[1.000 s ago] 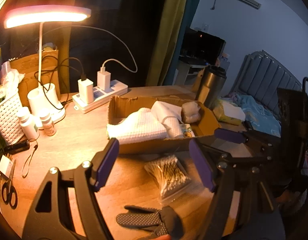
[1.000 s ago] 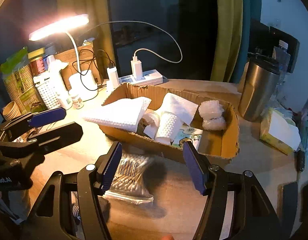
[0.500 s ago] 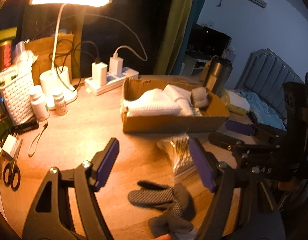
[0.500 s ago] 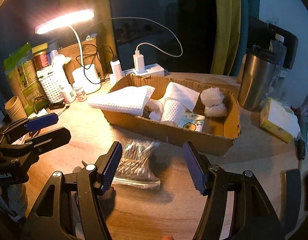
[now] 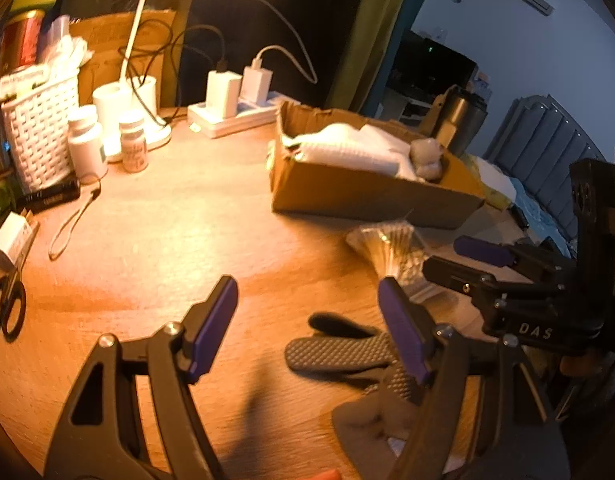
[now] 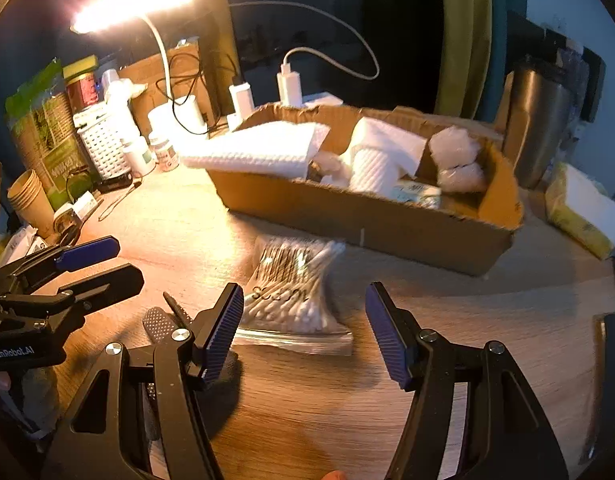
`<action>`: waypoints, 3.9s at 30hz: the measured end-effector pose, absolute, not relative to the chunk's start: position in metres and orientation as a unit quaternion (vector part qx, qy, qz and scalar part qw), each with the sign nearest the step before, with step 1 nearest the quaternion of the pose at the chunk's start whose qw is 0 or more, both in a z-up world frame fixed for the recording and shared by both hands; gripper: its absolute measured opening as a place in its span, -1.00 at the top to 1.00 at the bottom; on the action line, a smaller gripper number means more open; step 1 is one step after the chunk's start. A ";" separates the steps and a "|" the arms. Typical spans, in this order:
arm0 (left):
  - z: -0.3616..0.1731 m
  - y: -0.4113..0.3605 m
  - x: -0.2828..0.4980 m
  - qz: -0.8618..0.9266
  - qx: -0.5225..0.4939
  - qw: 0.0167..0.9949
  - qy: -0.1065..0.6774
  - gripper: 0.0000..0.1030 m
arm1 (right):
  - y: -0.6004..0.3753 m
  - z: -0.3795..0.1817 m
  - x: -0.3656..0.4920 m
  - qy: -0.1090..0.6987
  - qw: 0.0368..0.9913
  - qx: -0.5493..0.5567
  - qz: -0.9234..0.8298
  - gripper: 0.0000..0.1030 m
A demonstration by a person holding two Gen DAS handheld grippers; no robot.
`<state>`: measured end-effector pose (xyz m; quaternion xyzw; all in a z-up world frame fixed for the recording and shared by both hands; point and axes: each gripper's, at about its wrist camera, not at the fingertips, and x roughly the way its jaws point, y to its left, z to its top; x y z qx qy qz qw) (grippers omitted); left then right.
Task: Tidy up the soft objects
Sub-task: 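Grasp the grey dotted glove with the left gripper while the right grasps the cotton-swab bag, then carry the glove into the box with the left gripper while the right carries the swab bag in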
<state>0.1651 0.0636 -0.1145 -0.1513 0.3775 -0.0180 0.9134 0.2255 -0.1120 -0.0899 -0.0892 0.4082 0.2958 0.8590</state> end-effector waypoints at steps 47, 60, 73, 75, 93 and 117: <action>-0.147 -0.011 0.158 -0.050 -0.058 0.893 0.443 -0.64 | -0.158 -0.114 0.225 0.431 0.860 -0.052 0.267 -0.13; -0.138 -0.022 0.159 -0.073 -0.049 0.898 0.430 0.36 | -0.181 -0.103 0.228 0.420 0.868 -0.034 0.265 -0.12; -0.099 -0.023 0.166 -0.082 -0.068 0.916 0.386 0.36 | -0.192 -0.084 0.234 0.401 0.877 -0.029 0.262 -0.12; -0.094 -0.023 0.168 -0.084 -0.070 0.917 0.383 0.36 | -0.194 -0.080 0.235 0.398 0.879 -0.030 0.262 -0.12; -0.039 -0.020 0.205 -0.091 -0.077 0.939 0.323 0.36 | -0.200 -0.040 0.255 0.357 0.897 -0.040 0.255 -0.12; -0.007 0.005 0.261 -0.069 -0.086 0.950 0.291 0.36 | -0.188 -0.023 0.299 0.344 0.902 -0.035 0.259 -0.12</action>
